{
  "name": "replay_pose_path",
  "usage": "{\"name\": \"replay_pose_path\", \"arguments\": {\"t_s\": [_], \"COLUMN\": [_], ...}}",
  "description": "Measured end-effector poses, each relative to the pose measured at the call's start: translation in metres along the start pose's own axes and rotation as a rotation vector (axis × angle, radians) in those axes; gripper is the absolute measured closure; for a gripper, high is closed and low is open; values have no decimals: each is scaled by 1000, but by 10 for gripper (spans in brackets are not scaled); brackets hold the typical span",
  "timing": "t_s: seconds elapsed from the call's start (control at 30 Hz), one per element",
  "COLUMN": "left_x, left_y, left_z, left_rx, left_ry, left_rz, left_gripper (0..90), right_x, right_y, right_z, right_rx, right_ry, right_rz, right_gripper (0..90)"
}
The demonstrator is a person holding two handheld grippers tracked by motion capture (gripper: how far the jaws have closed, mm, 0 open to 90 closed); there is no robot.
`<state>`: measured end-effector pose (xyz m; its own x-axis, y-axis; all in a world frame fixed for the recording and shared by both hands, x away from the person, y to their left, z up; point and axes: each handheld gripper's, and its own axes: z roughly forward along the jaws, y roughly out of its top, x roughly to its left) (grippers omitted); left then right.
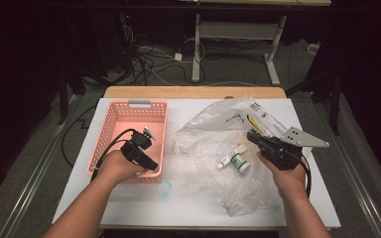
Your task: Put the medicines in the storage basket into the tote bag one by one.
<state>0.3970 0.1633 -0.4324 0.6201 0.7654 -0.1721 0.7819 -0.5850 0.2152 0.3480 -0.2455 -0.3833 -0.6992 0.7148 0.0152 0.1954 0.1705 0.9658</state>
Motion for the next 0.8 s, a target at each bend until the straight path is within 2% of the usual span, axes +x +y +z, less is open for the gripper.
{"name": "replay_pose_path", "arguments": {"t_s": [0.3, 0.43, 0.63, 0.8], "left_x": [3, 0, -3, -4], "left_y": [9, 10, 9, 4], "left_z": [10, 14, 13, 7], "left_rx": [110, 138, 126, 55], "left_ry": [40, 67, 87, 91], "left_rz": [-16, -1, 20, 33], "left_gripper": [530, 553, 577, 580], "right_x": [0, 0, 0, 0], "right_y": [0, 0, 0, 1], "right_z": [0, 0, -1, -1], "right_rx": [2, 2, -1, -4], "right_ry": [3, 1, 1, 3], "right_rz": [5, 5, 4, 3], "right_gripper": [900, 900, 900, 900]}}
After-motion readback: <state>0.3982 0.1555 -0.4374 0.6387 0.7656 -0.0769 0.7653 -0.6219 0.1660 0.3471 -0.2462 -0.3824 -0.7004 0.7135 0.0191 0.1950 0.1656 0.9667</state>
